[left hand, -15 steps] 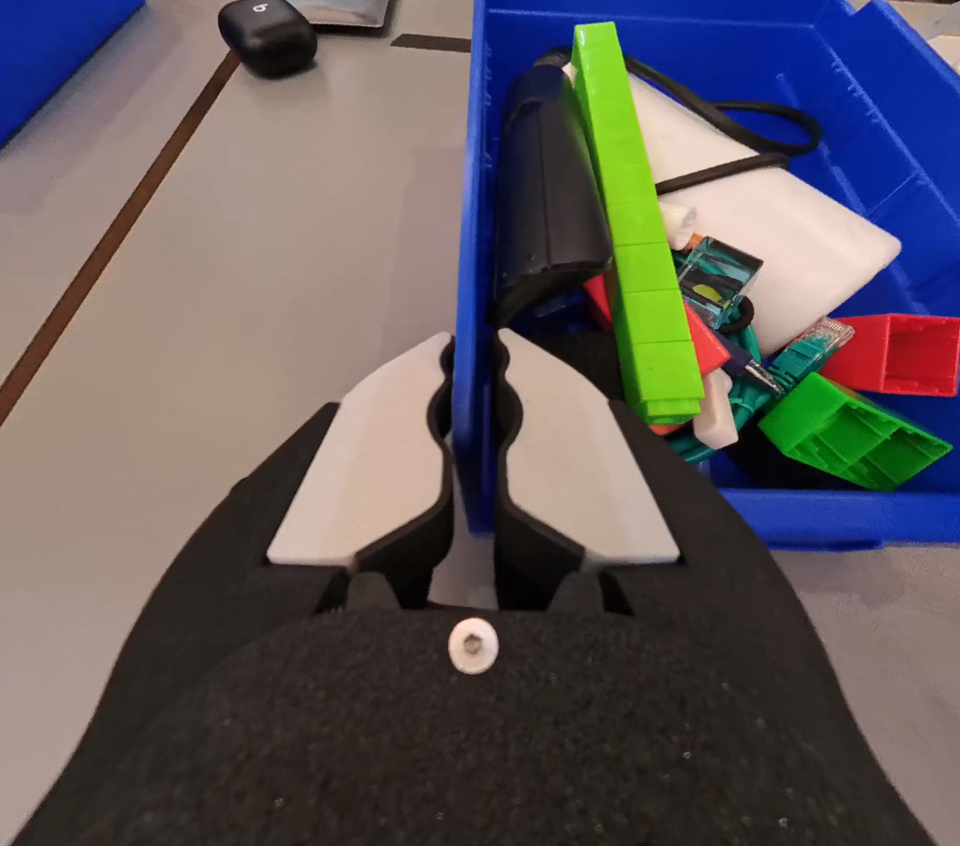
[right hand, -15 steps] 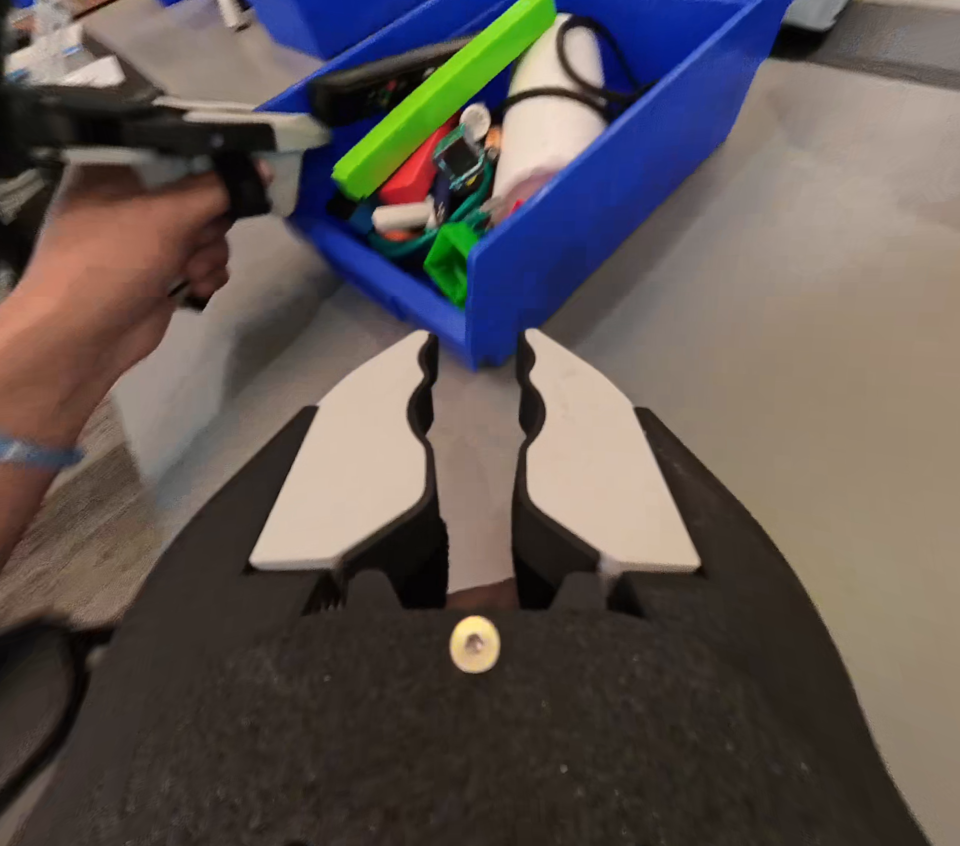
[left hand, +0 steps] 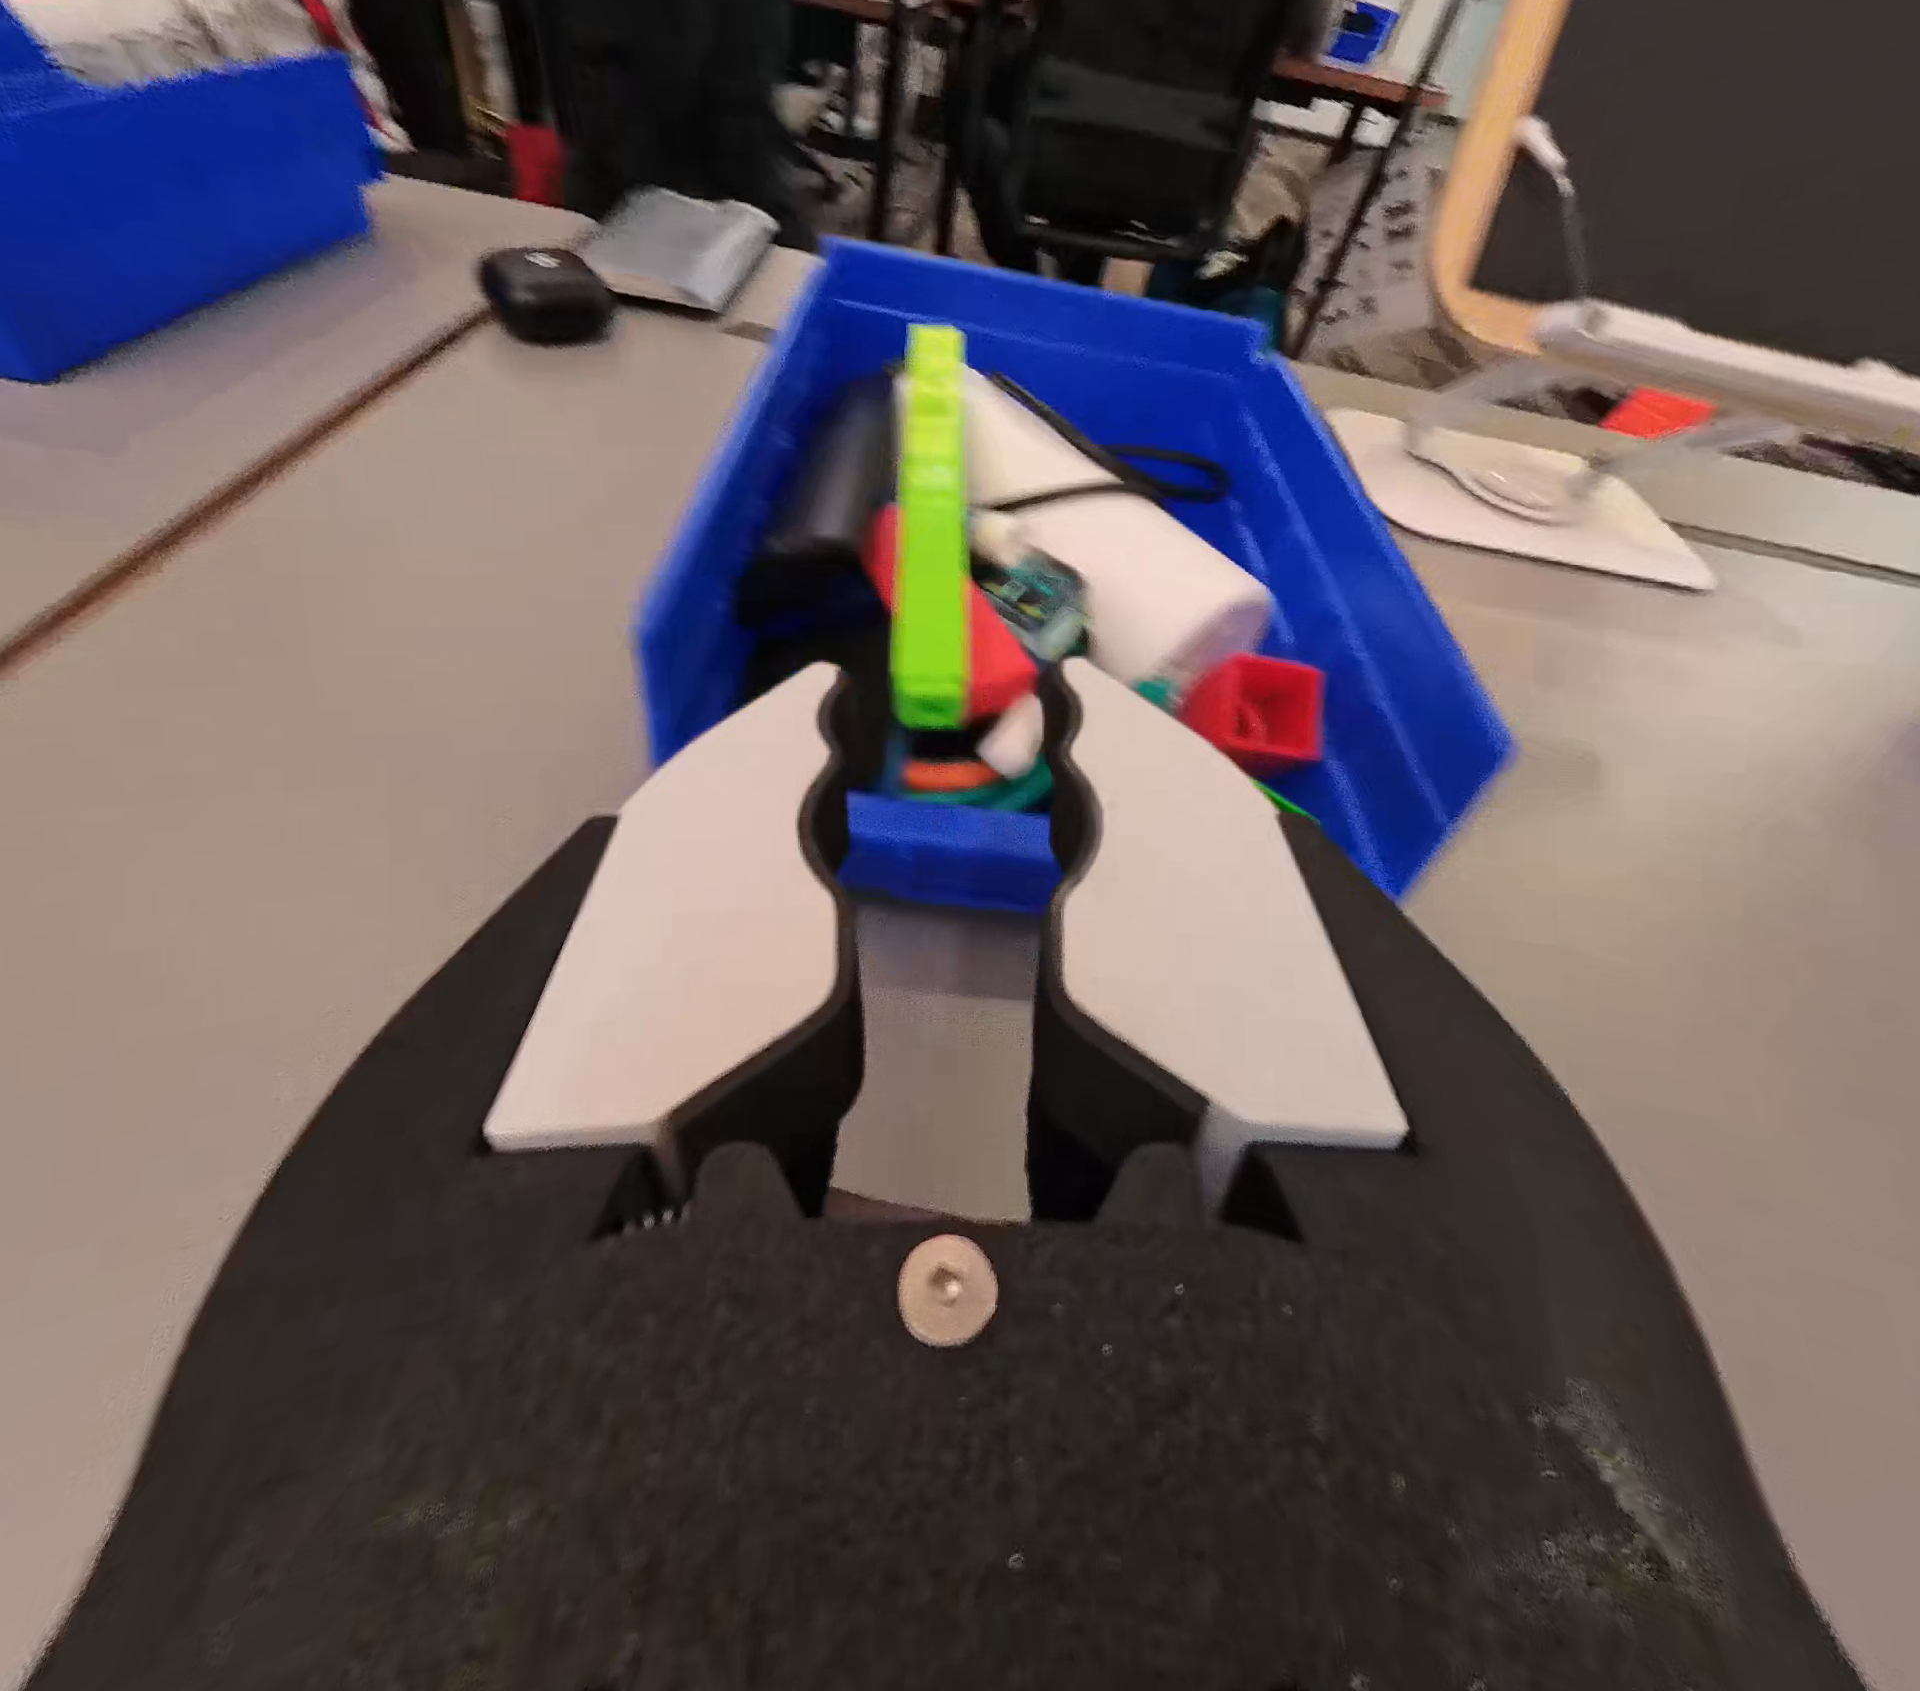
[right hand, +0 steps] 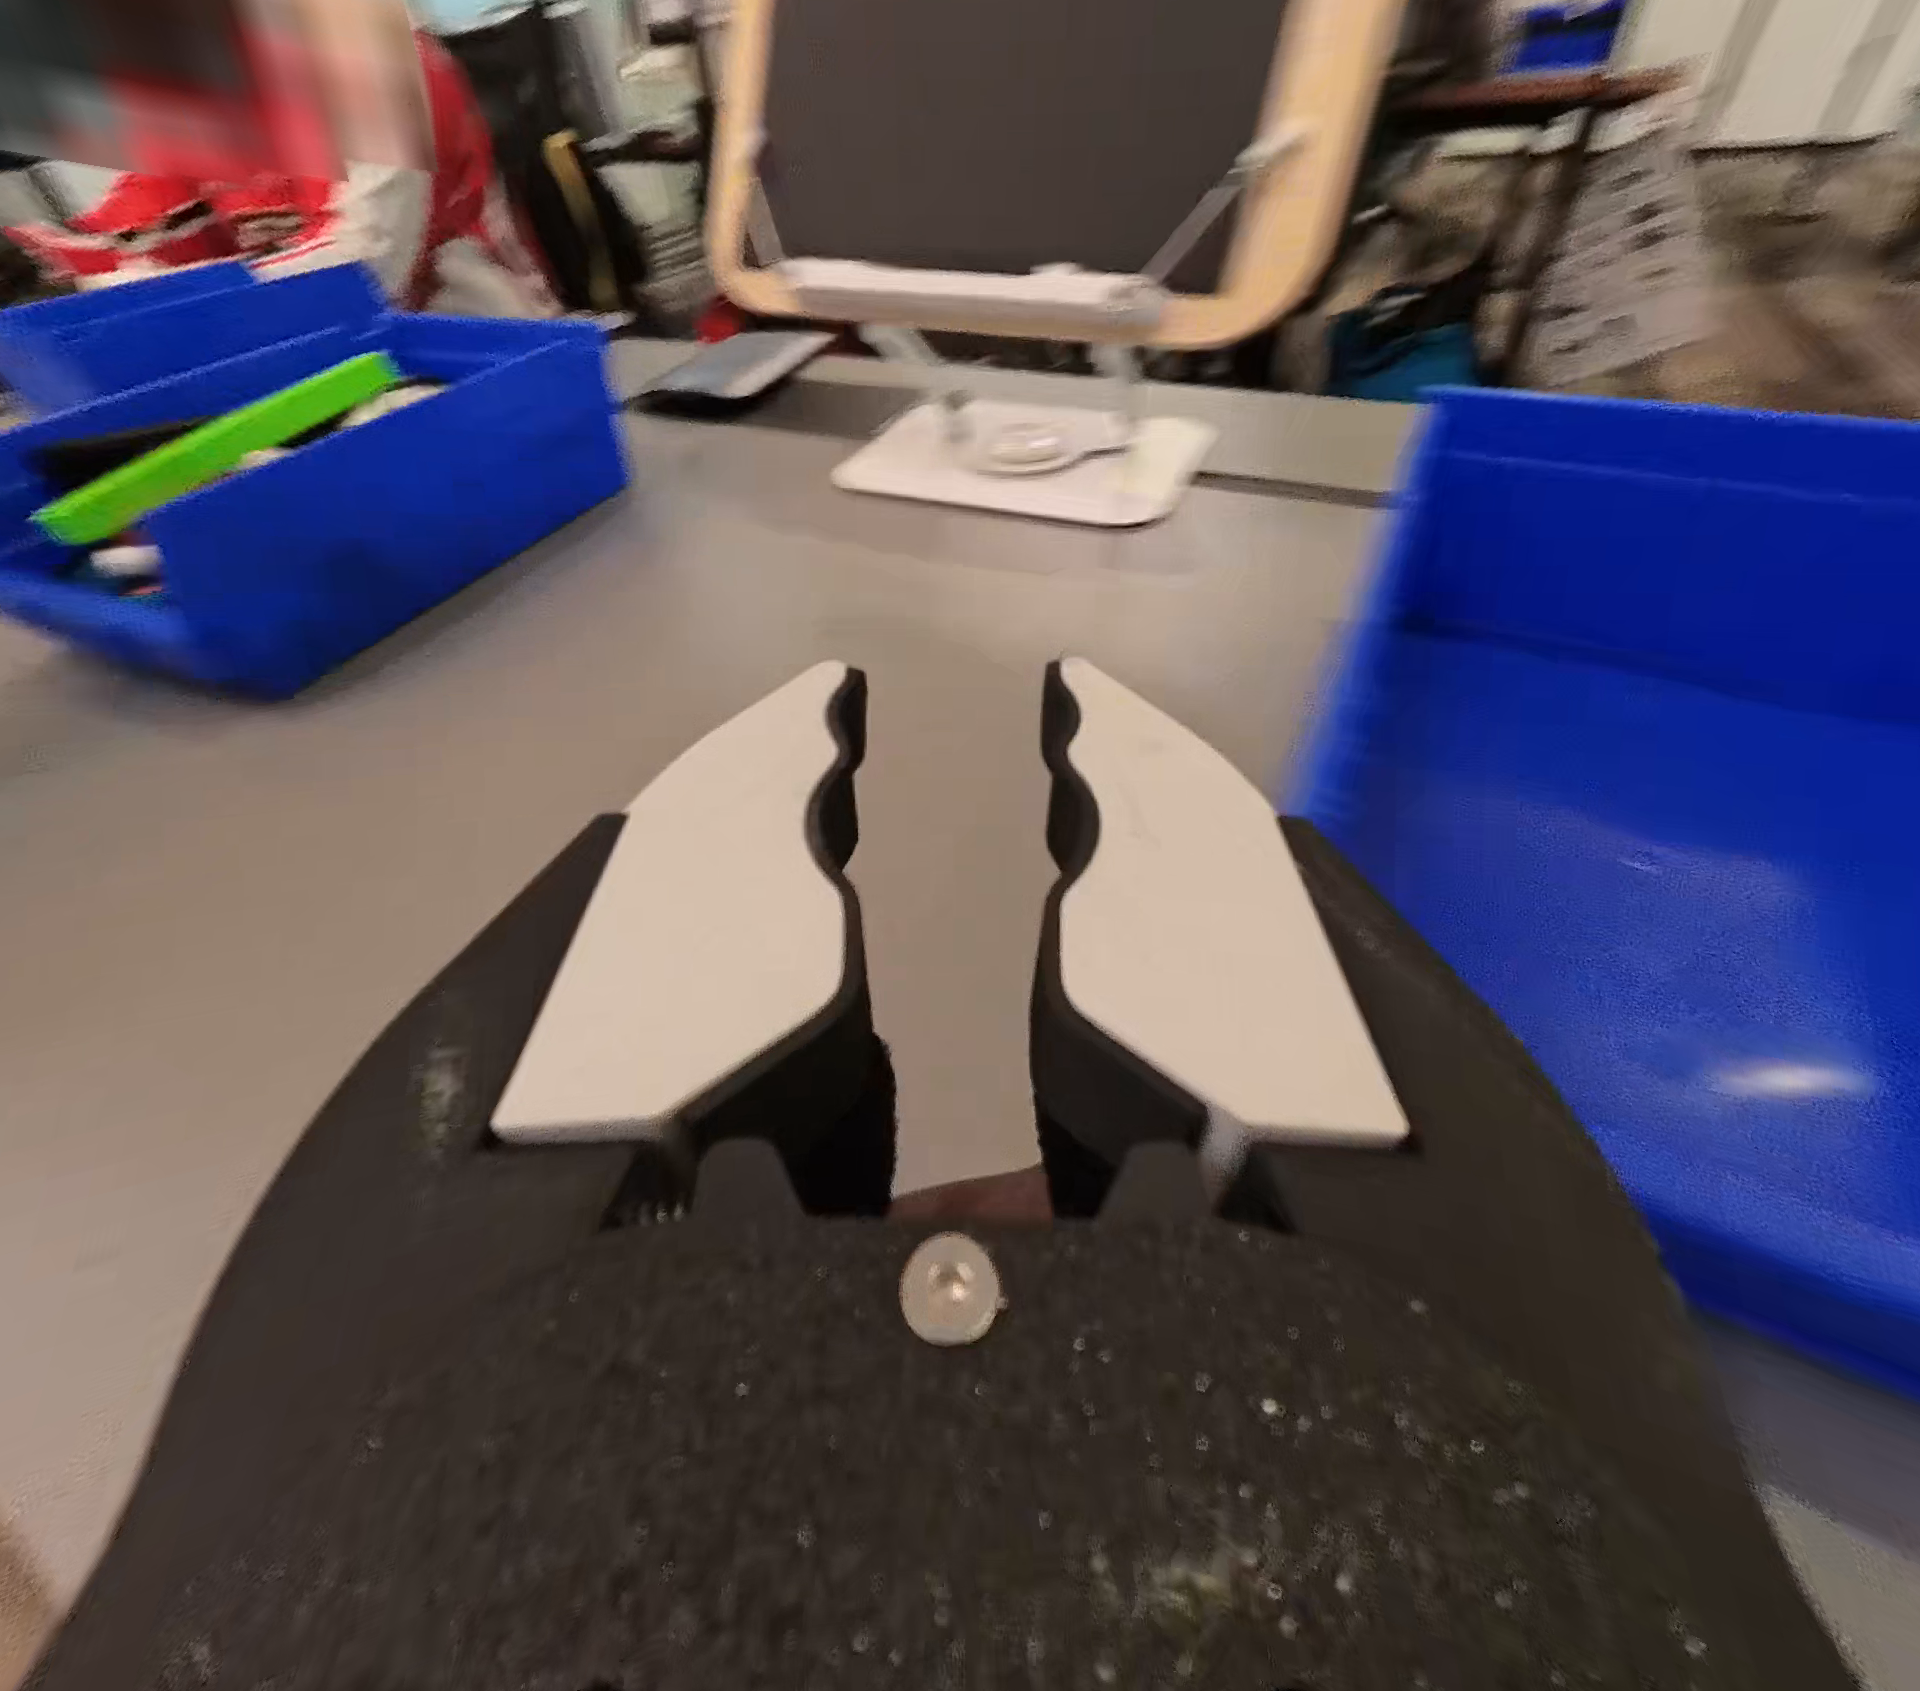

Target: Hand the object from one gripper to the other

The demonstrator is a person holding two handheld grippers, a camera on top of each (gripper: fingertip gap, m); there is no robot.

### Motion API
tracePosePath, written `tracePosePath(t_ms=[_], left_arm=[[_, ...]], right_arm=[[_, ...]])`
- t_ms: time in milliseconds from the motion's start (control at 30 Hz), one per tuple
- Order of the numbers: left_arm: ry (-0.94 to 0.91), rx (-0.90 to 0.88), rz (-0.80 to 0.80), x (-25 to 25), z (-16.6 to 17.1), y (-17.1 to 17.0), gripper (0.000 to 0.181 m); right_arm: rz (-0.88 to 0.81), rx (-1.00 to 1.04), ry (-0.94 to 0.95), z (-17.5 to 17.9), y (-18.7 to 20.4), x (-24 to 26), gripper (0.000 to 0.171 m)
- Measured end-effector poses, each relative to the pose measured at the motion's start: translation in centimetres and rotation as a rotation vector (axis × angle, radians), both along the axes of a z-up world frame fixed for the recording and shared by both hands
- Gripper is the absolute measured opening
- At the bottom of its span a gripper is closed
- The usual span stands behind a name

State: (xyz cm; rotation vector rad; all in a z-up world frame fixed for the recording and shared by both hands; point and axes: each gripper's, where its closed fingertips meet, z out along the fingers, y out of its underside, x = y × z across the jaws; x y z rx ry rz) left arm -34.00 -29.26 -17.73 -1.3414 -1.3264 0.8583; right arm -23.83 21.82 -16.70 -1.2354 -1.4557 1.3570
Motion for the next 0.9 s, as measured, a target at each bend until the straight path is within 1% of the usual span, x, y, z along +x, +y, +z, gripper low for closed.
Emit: tracePosePath(t_ms=[67,133,167,200,233,300,367,433,567,633,700,833,900], left_arm=[[-0.037,0.025,-0.081,1.1,-1.7,3.1,0.034],[-0.124,0.037,-0.148,1.6,-3.5,5.6,0.034],[-0.145,0.051,-0.188,1.6,-3.6,6.8,0.034],[-0.133,0.052,-0.231,1.5,-3.4,7.9,0.034],[-0.12,0.023,-0.254,1.2,-3.5,8.7,0.034],[-0.133,-0.099,-0.261,0.6,-4.3,9.4,0.034],[-0.124,-0.194,-0.265,0.4,-4.5,9.7,0.034],[-0.099,-0.229,-0.261,0.6,-4.2,9.7,0.034],[-0.086,-0.194,-0.283,1.7,-3.9,9.8,0.034],[-0.097,-0.211,-0.276,1.9,-4.2,9.4,0.034],[-0.106,-0.214,-0.268,1.8,-4.3,9.1,0.034],[-0.123,-0.151,-0.288,1.9,-4.3,9.2,0.034],[-0.113,-0.167,-0.302,1.9,-4.2,9.3,0.034]], right_arm=[[-0.119,0.07,0.034,-1.2,5.2,1.6,0.031],[-0.251,0.156,0.053,-2.1,9.9,2.6,0.024],[-0.297,0.135,0.054,-1.7,11.5,2.8,0.026],[-0.298,0.09,0.07,-1.0,12.2,3.0,0.029],[-0.288,0.058,0.092,-0.4,12.5,3.3,0.029],[-0.35,0.077,0.09,-0.8,13.8,3.6,0.027],[-0.402,0.134,0.003,-2.4,14.9,3.7,0.026],[-0.457,0.135,-0.049,-3.2,16.1,3.9,0.024],[-0.442,-0.017,-0.081,-3.9,16.8,3.3,0.024],[-0.426,-0.08,-0.083,-3.9,16.9,3.0,0.024],[-0.423,-0.107,-0.086,-4.0,17.0,2.8,0.023],[-0.413,-0.13,-0.095,-4.2,16.9,2.8,0.021],[-0.405,-0.146,-0.092,-4.1,16.8,2.6,0.02]])
